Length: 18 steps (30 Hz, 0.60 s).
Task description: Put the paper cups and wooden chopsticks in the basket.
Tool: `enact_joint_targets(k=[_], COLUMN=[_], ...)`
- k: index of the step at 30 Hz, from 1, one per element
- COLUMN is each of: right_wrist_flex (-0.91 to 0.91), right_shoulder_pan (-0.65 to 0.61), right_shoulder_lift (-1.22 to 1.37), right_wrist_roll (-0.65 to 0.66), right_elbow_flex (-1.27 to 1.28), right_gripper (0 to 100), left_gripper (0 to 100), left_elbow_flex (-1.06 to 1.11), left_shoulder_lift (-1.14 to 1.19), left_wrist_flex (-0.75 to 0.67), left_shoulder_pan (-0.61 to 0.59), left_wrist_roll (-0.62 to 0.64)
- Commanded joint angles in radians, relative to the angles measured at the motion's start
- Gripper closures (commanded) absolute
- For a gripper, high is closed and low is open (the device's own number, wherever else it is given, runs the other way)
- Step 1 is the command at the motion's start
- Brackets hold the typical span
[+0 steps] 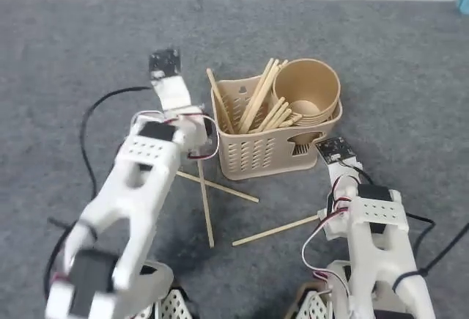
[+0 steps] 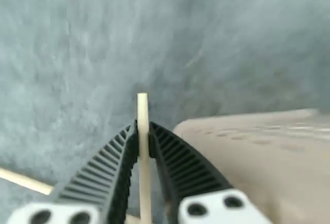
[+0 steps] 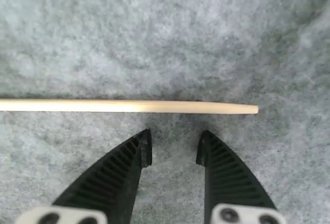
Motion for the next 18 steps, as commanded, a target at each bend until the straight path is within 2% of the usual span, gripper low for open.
enact_joint_targets(k=[1, 4, 10, 14, 18], right_wrist_flex=[-0.002, -0.002, -0.002, -0.002, -0.002], right_shoulder_pan=[-0.002, -0.002, -0.002, -0.002, -0.002], right_shoulder_lift=[-0.001, -0.001, -0.001, -0.001, -0.001], right_wrist_roll=[0.014, 0.014, 0.014, 0.014, 0.014], right_elbow_flex=[0.011, 0.011, 0.011, 0.011, 0.011], right_gripper=[84.4, 84.4, 84.4, 84.4, 84.4], left_gripper=[99, 99, 99, 99, 99], left_elbow_flex=[-0.007, -0.028, -0.048, -0.044, -0.044], left_shoulder_lift=[-0.276, -0.494, -0.901, -1.073, -1.108], left_wrist_flex=[0.028, 0.046, 0.003, -0.129, -0.347], left_shoulder_pan=[-0.035, -0.058, -0.058, -0.054, -0.049], left_wrist_roll=[0.003, -0.031, -0.235, -0.328, -0.341])
